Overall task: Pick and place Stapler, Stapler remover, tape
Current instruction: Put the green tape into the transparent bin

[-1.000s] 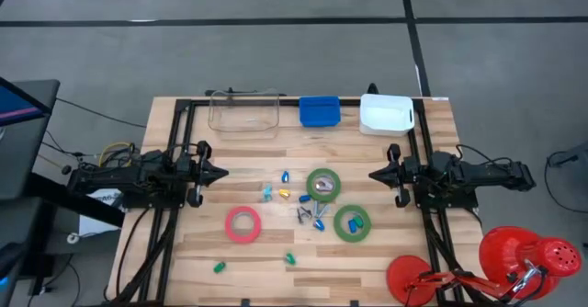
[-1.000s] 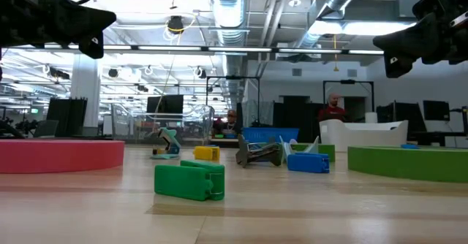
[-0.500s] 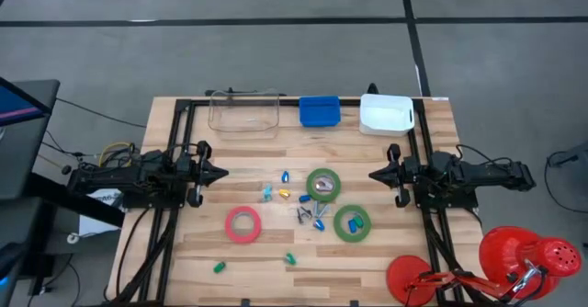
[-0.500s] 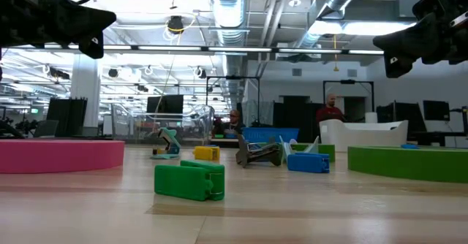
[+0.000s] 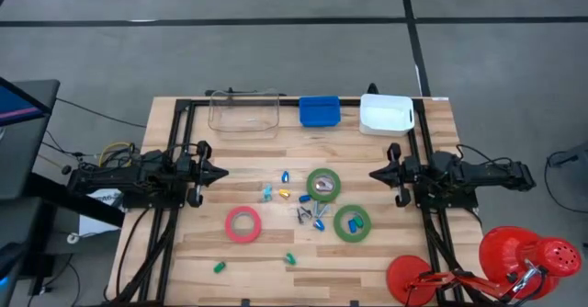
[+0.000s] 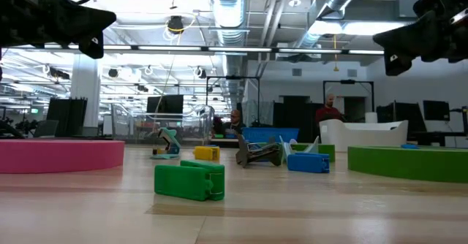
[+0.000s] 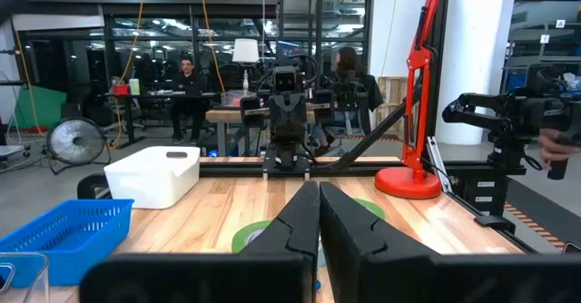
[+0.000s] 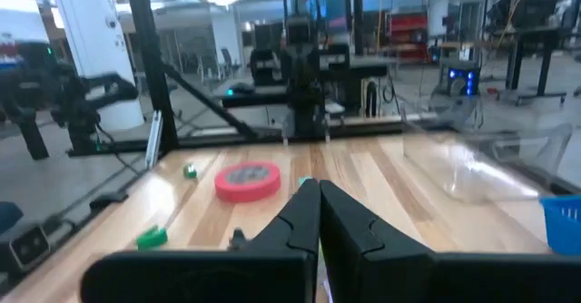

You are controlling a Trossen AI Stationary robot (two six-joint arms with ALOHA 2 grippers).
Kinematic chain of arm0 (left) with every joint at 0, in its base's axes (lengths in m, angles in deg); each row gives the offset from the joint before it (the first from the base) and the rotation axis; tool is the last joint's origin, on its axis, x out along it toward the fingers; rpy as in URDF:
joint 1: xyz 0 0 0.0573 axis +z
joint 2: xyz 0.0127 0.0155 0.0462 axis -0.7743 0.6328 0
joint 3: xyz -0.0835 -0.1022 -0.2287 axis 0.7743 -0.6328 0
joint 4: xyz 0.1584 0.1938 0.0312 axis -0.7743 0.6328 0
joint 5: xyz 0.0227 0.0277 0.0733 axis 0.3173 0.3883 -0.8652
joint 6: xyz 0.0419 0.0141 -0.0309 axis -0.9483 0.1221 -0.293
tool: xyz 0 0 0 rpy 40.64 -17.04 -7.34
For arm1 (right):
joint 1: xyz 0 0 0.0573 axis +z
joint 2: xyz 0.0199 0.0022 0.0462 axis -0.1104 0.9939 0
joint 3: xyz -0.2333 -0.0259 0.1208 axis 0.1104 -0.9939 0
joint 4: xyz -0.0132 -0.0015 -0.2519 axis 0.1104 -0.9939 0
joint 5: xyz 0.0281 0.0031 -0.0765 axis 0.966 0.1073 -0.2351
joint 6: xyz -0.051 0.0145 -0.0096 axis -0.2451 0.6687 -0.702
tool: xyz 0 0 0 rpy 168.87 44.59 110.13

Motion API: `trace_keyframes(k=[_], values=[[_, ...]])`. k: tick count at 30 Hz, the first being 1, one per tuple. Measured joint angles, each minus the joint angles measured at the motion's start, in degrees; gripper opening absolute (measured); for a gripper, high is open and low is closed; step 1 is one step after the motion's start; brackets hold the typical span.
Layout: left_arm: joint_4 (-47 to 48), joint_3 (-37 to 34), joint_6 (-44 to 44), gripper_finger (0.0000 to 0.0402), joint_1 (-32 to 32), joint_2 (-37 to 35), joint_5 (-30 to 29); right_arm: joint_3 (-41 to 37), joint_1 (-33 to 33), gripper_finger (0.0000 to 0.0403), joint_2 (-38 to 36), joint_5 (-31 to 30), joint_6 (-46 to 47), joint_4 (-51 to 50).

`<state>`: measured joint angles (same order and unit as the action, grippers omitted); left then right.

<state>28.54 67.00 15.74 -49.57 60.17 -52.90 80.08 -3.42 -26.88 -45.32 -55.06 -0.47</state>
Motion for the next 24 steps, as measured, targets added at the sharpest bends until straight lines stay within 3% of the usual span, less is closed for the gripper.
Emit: trace_keyframes(k=[10,18,24], values=[[0.0,0.0,0.0,0.0003,0.0,0.0,0.0,1.2,0.0,0.0000,0.0,0.0,0.0,11.3],[0.0,0.0,0.0,0.0003,0.0,0.0,0.0,9.3,0.0,0.0000,1.1,-5.4,0.0,10.9],[0.0,0.0,0.0,0.0003,0.0,0.0,0.0,18.1,-0.1,0.0000,6.0,-7.9,-0.5,4.0]])
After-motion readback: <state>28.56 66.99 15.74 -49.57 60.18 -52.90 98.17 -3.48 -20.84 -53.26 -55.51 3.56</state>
